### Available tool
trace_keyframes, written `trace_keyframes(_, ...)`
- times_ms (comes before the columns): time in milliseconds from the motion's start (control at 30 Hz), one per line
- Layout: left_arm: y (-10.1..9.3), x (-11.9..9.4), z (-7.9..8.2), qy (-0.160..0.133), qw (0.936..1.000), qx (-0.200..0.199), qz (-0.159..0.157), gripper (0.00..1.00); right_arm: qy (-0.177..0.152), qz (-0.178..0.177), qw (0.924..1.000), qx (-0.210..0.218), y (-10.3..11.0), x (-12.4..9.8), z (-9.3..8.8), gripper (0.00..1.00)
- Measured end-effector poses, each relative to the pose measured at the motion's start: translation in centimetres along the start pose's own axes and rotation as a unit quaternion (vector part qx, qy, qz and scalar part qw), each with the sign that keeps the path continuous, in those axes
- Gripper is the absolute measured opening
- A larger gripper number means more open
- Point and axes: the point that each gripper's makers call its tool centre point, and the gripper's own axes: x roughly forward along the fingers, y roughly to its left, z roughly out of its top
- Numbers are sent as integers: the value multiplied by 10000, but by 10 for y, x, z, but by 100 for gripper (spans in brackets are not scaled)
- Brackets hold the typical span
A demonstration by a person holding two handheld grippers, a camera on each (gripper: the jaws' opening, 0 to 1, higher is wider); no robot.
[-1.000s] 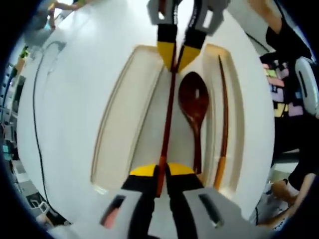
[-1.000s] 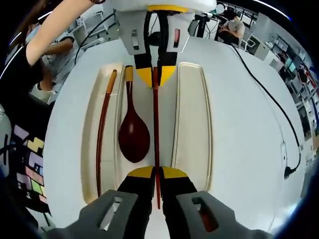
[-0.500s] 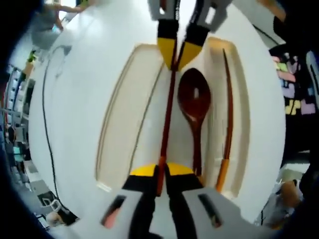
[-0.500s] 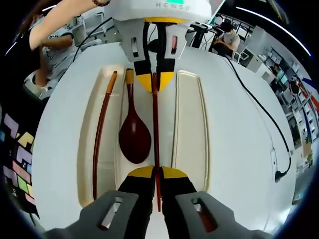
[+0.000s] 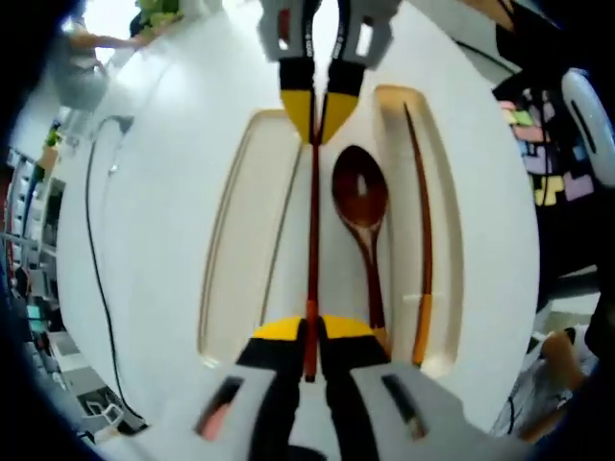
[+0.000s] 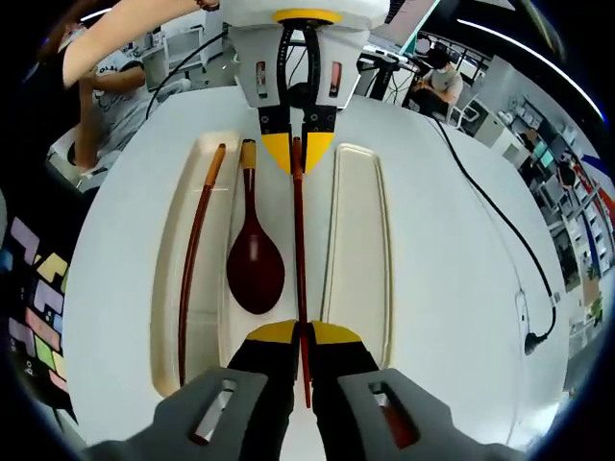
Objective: Arrange the utensils inside the cutlery case until each visible utensil rests in its matching compartment.
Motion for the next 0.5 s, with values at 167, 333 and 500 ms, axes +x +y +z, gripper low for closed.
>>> trace_keyframes(167,-14,-25,3,-199,9997,149,90,5,-109,-131,9998,-67,10,-20,14,1)
trace_keyframes(333,-43,-41,4,-376,9988,299,-78,5,-144,-40,9995,-279,36,-29,22,2)
trace_keyframes(500,-66,-34,2,-309,9986,345,-240,5,-160,162,9992,-335,57,-26,21,2)
